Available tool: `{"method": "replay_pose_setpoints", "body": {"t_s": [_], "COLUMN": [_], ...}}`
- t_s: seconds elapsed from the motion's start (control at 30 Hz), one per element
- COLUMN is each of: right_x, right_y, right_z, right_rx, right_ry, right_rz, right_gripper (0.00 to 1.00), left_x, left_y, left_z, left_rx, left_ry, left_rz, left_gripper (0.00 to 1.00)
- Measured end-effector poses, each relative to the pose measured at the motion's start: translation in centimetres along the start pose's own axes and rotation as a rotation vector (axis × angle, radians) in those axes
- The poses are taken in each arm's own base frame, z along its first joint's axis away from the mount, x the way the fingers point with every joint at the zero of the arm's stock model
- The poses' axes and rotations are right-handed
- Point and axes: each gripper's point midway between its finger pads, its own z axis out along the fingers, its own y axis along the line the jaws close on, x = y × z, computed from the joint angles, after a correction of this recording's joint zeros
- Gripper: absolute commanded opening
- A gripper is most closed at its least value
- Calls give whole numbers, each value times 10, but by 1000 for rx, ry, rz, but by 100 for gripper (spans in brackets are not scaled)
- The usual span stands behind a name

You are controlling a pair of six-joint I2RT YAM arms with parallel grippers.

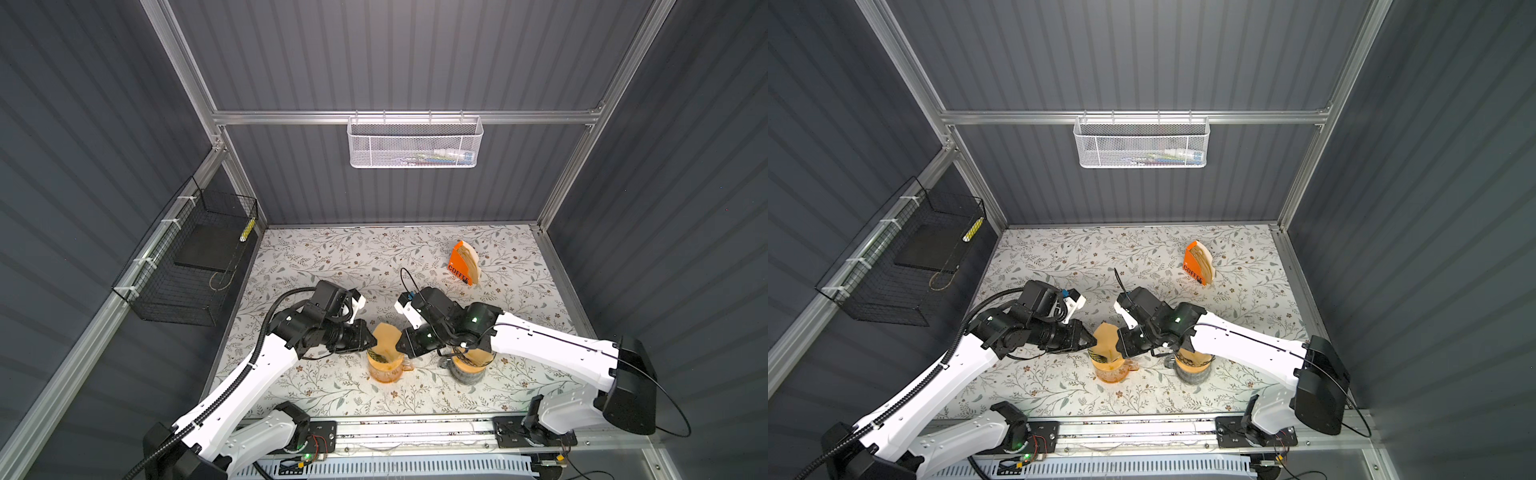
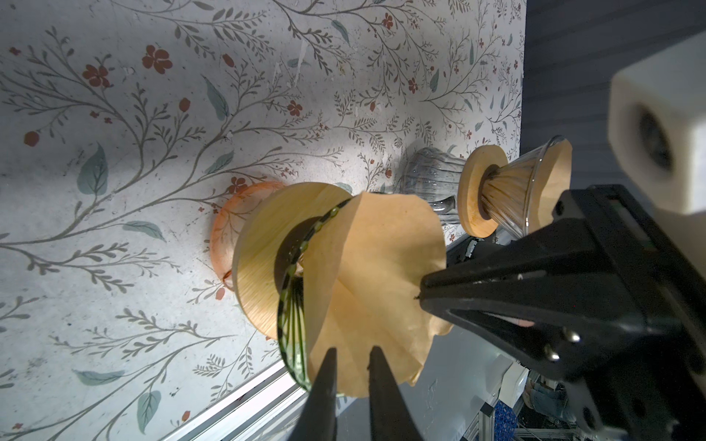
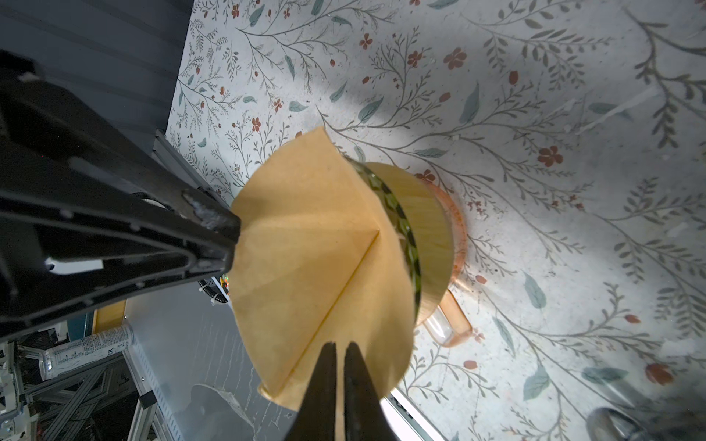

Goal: Place the coffee filter in the dripper

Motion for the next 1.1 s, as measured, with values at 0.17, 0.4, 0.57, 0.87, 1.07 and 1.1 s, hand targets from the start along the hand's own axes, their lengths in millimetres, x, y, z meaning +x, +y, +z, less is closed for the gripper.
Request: {"method": "replay_pose_setpoints", "body": {"t_s": [0.17, 0.4, 0.57, 0.87, 1.07, 1.1], "right_x": [0, 1, -2, -7, -6, -6], "right_y": [0, -3, -2, -2, -3, -3], "right_z": [1, 6, 9, 16, 15, 15], "right_rx": [1, 9, 13, 29, 35, 36], "right_ry": [2, 11, 14, 25, 29, 29], "right_rz": [-2, -3, -13, -24, -34, -34], "right_gripper": [10, 10, 10, 10, 10, 10], "left_x": [3, 1, -1, -3, -3, -3], "left_y": [6, 7, 7, 11, 11, 11], "left_z": [4, 5, 6, 10, 11, 11], "left_rx": [-14, -18, -21, -36, -38, -38], "left_ry": [9, 1, -3, 4, 5, 5], "left_rz": [-6, -3, -2, -5, -2, -2], "left_gripper": [18, 17, 17, 17, 17, 17]}}
